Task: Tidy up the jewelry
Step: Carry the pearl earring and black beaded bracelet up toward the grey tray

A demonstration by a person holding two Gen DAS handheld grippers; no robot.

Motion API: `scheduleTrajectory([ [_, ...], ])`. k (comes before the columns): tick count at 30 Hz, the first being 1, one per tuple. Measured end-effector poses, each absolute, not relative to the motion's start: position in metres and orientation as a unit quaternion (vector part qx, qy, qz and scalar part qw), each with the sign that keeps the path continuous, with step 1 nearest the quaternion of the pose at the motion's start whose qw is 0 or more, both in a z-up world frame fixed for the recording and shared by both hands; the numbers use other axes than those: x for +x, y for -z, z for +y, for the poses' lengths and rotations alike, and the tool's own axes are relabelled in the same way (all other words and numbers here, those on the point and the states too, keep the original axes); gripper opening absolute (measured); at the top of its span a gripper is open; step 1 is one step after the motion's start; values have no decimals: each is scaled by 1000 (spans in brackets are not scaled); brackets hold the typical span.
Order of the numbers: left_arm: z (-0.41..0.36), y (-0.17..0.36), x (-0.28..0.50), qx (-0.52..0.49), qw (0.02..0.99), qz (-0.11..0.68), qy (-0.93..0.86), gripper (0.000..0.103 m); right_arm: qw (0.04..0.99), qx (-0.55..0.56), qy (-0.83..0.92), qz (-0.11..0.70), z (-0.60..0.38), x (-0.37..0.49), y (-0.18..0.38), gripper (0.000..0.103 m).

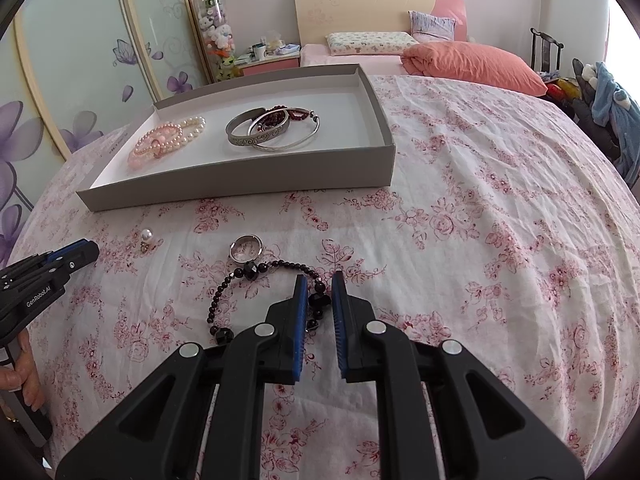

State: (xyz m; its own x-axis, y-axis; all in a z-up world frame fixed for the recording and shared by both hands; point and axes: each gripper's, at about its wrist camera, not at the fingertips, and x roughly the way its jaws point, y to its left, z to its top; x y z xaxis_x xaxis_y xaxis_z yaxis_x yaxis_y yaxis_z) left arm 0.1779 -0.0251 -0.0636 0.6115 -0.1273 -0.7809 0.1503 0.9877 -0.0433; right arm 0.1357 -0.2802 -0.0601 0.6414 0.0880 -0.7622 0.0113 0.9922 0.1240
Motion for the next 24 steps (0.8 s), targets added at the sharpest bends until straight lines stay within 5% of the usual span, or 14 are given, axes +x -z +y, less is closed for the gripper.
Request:
scheduleTrajectory([
  [24,-17,63,177,-10,898,432,85,14,909,110,-48,399,-293,130,55,12],
])
